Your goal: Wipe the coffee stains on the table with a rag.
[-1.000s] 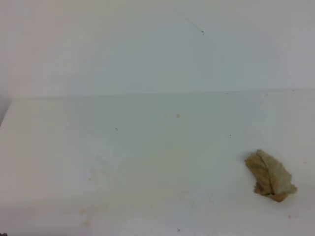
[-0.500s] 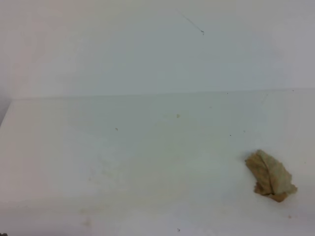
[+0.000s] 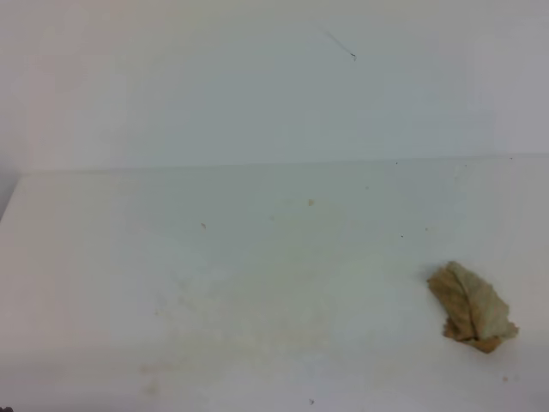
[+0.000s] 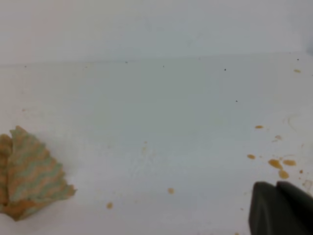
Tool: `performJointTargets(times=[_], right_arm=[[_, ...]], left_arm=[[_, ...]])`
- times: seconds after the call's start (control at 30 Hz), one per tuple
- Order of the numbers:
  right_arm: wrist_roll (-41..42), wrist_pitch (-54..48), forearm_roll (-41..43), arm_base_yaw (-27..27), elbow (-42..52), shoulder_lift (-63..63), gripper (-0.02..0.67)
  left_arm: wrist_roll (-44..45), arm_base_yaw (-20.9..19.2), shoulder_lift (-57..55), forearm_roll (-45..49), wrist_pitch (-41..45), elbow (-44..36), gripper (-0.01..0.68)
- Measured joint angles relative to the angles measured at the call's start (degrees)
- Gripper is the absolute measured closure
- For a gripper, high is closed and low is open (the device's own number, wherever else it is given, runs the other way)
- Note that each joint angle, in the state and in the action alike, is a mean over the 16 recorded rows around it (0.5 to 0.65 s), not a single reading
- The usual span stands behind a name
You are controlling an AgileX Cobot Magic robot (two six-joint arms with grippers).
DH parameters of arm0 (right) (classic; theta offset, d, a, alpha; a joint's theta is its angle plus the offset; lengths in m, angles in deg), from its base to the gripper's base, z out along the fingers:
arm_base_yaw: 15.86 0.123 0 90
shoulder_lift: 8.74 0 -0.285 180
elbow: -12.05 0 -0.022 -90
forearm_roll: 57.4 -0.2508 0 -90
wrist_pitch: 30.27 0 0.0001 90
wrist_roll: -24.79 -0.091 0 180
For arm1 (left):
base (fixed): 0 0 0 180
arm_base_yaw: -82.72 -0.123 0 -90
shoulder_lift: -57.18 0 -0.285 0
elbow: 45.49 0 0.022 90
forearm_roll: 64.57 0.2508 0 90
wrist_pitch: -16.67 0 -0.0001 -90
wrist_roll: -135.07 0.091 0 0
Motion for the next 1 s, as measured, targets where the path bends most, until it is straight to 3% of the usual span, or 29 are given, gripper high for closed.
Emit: performJointTargets(times=[1.0], right_arm=[[0.0,-0.1,0.0,0.0,0.0,0.0,0.649]], left_arm=[[0.0,0.0,0.0,0.0,0.0,0.0,0.675]])
